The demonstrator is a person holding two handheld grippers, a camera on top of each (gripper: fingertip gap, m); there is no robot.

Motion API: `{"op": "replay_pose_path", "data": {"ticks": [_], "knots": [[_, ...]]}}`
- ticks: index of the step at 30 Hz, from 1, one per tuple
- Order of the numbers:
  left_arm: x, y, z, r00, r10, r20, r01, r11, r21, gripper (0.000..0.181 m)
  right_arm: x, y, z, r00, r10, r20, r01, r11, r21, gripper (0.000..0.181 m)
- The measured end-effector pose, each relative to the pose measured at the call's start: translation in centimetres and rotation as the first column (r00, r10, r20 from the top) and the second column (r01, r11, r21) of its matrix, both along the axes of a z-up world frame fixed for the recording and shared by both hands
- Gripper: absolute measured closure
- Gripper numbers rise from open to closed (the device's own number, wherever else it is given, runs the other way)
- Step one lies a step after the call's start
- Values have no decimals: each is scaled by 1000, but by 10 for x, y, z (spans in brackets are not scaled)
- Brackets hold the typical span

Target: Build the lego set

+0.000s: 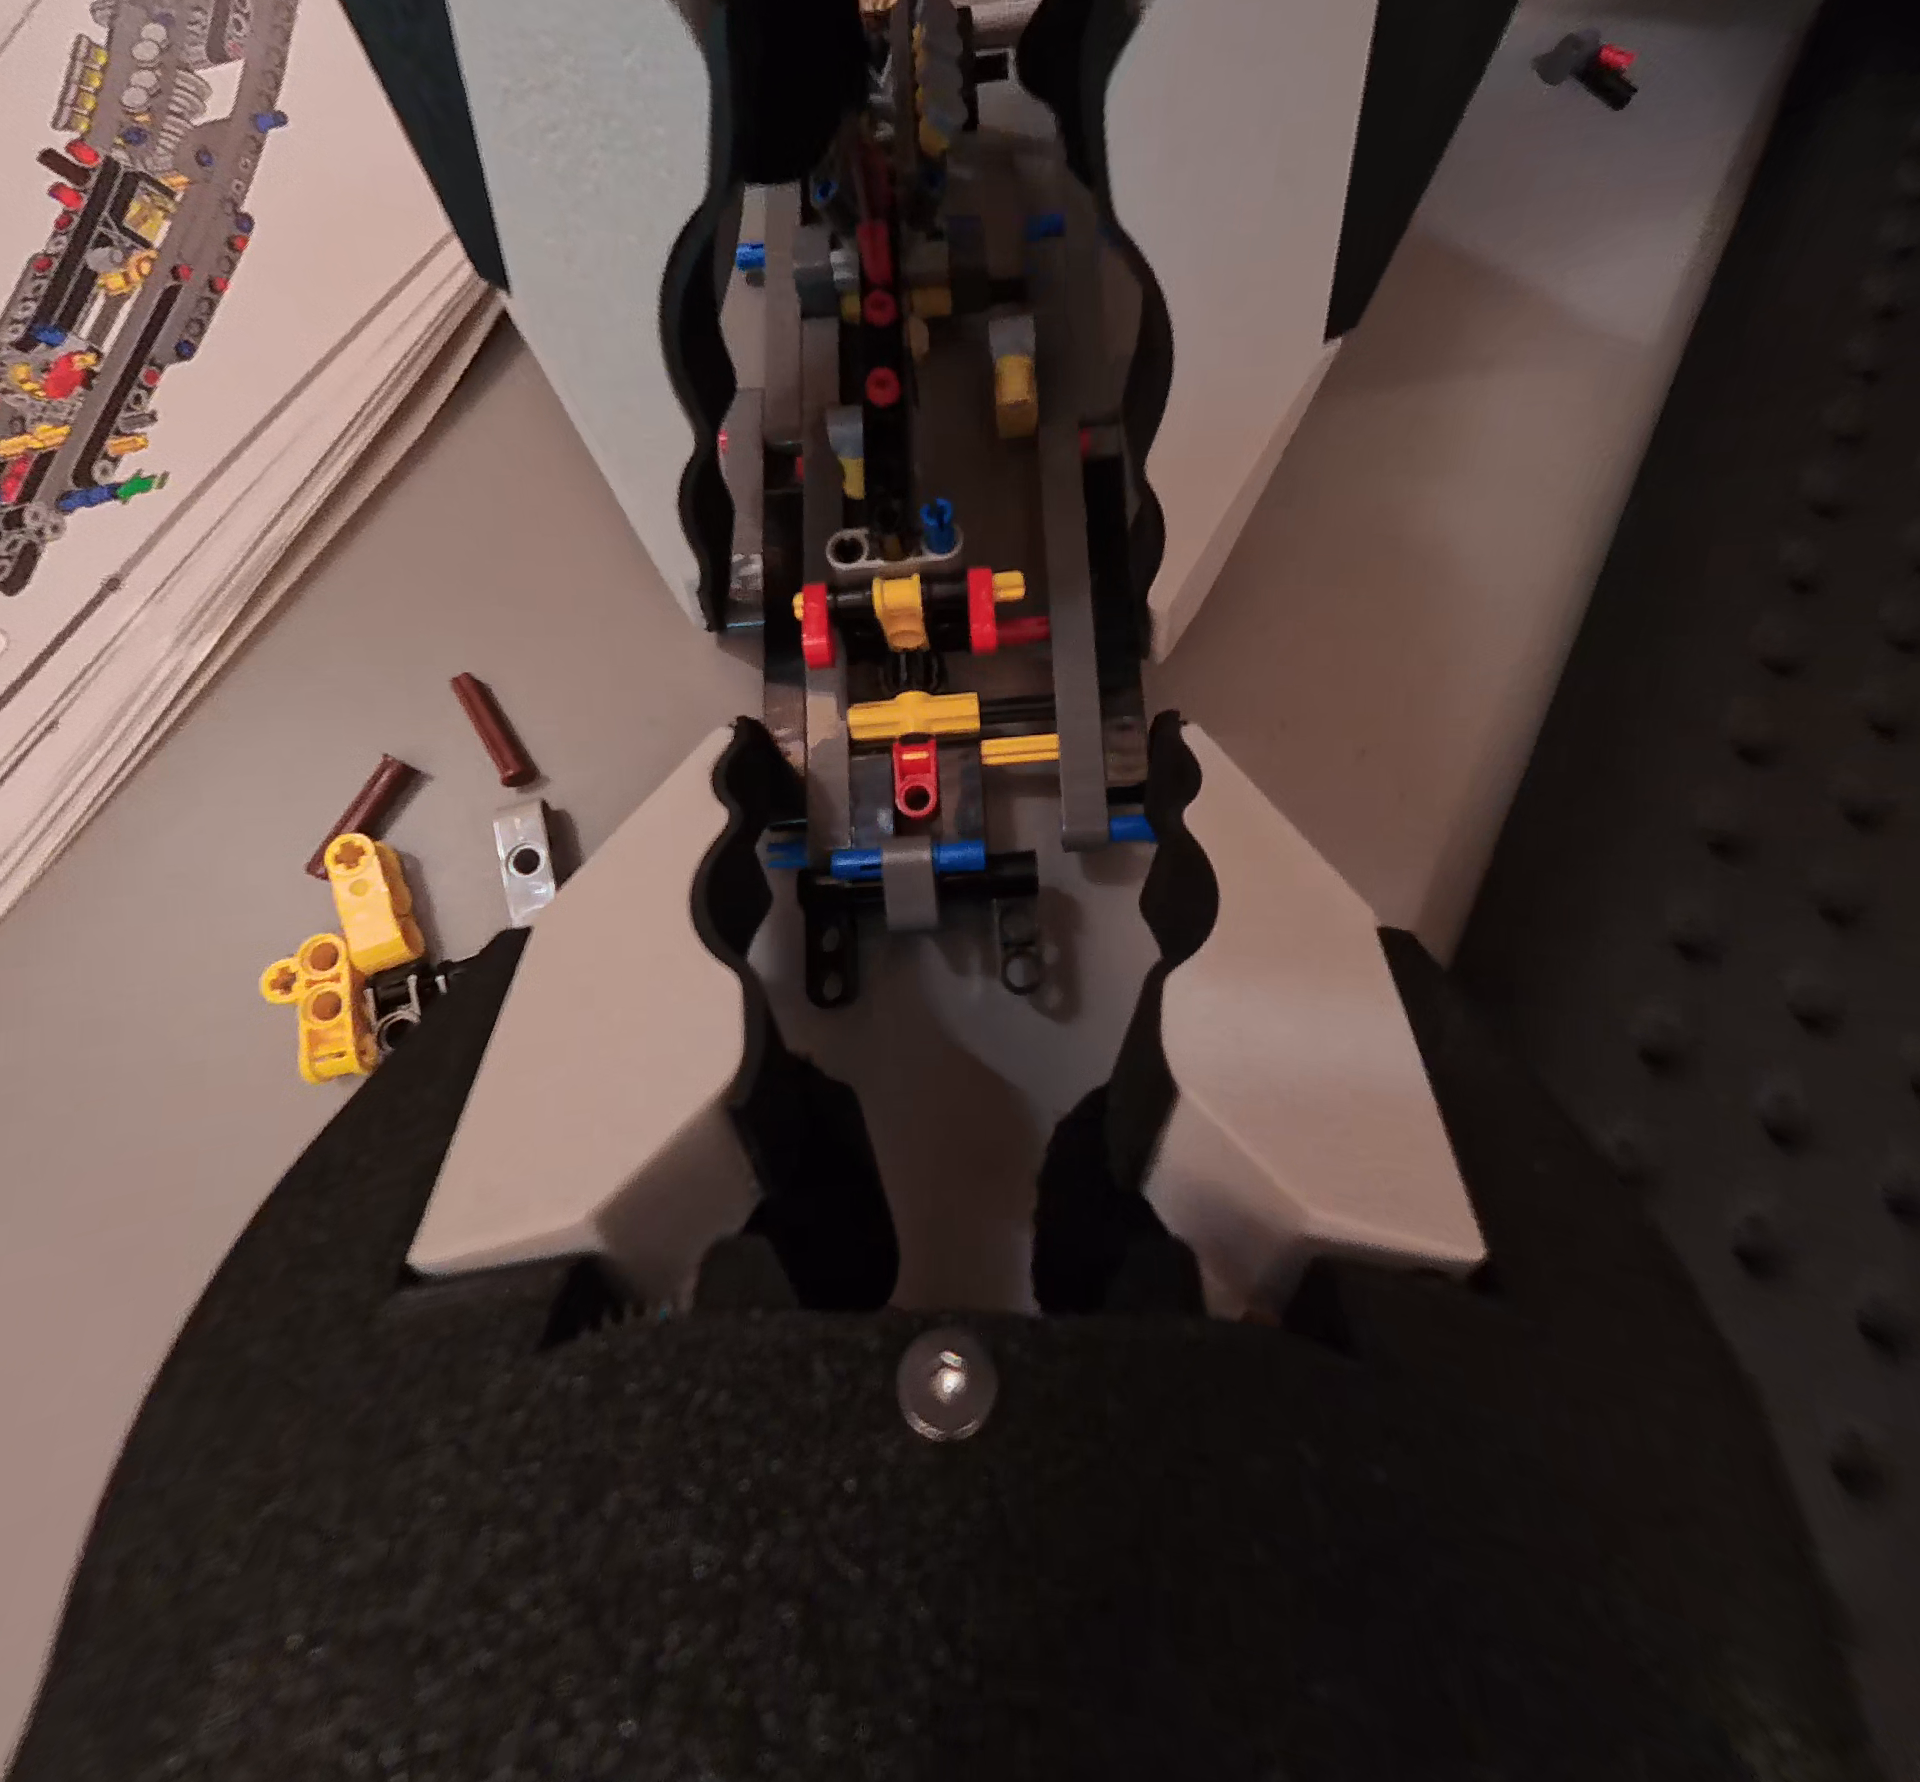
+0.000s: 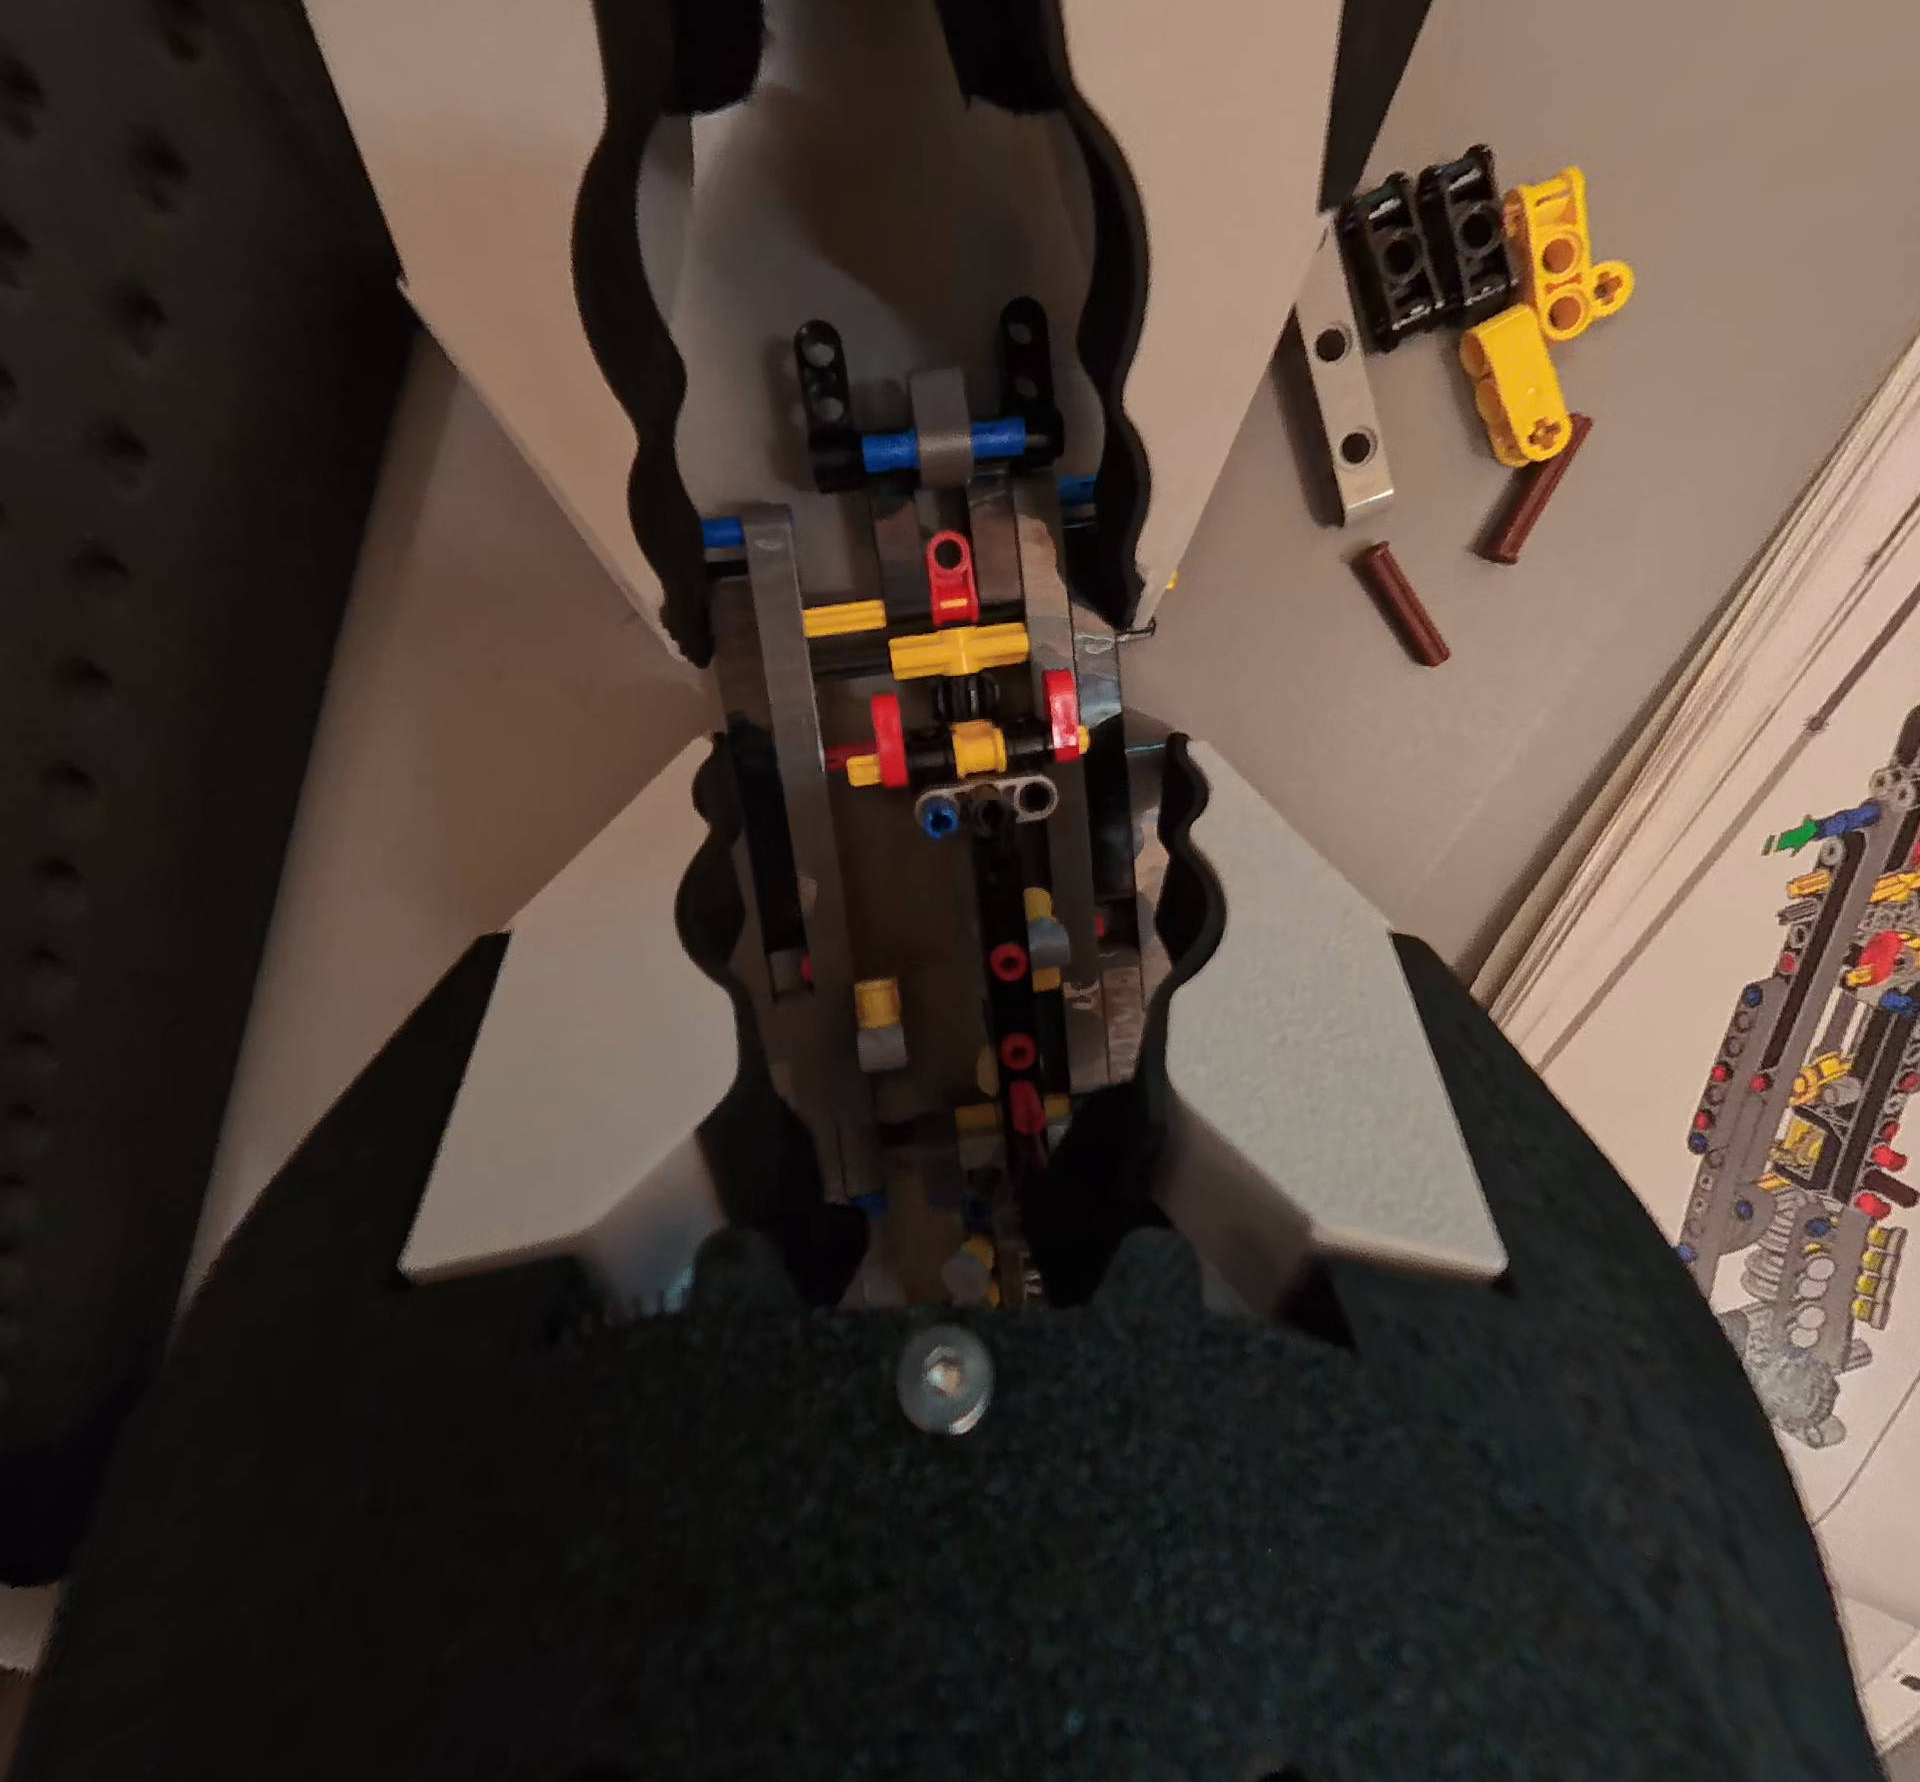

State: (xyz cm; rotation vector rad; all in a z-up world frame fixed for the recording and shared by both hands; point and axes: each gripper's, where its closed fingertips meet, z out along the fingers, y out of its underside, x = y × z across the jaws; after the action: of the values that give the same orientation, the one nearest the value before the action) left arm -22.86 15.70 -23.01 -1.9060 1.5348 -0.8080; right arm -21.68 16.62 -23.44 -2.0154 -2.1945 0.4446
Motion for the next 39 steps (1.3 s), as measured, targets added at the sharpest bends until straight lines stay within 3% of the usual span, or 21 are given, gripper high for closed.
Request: {"op": "replay_pose_path", "data": {"ticks": [3,4,14,16,17,19,21,24,27,30,33,39], "knots": [[0,0,0,1000,4,0,-4,1000,7,112,0,0,0,1000,15,11,-15,1000,0,102],[0,2,-1,1000,6,-9,-6,999,32,118,0,3,-1,999,31,12,-32,999,40,110],[-1,1,-4,1000,-7,-28,10,996,88,118,1,3,0,998,2,-59,0,999,33,110],[-1,1,-4,999,-16,-32,20,993,119,118,8,3,13,994,-34,-105,35,999,8,88],[-1,1,-4,999,-20,-32,24,992,126,118,11,3,28,983,-57,-173,55,998,-16,88],[-2,1,-4,999,-28,-33,32,991,129,118,36,13,50,965,-113,-237,113,993,-16,90],[-3,1,-4,999,-39,-36,44,991,125,118,70,26,54,952,-174,-251,181,983,5,82],[-3,1,-2,997,-60,-48,66,988,139,118,105,27,44,943,-231,-242,238,971,0,88],[4,-2,8,997,-80,-13,81,989,121,109,111,20,27,954,-190,-233,211,975,70,90],[5,7,1,994,-76,-81,88,983,160,100,108,17,10,972,-135,-190,165,974,156,89],[7,9,-6,990,-86,-112,102,983,150,104,99,21,2,976,-101,-192,139,970,199,89],[8,3,-8,986,-128,-107,138,986,91,116,90,16,-6,977,-104,-189,121,989,83,111]]}}
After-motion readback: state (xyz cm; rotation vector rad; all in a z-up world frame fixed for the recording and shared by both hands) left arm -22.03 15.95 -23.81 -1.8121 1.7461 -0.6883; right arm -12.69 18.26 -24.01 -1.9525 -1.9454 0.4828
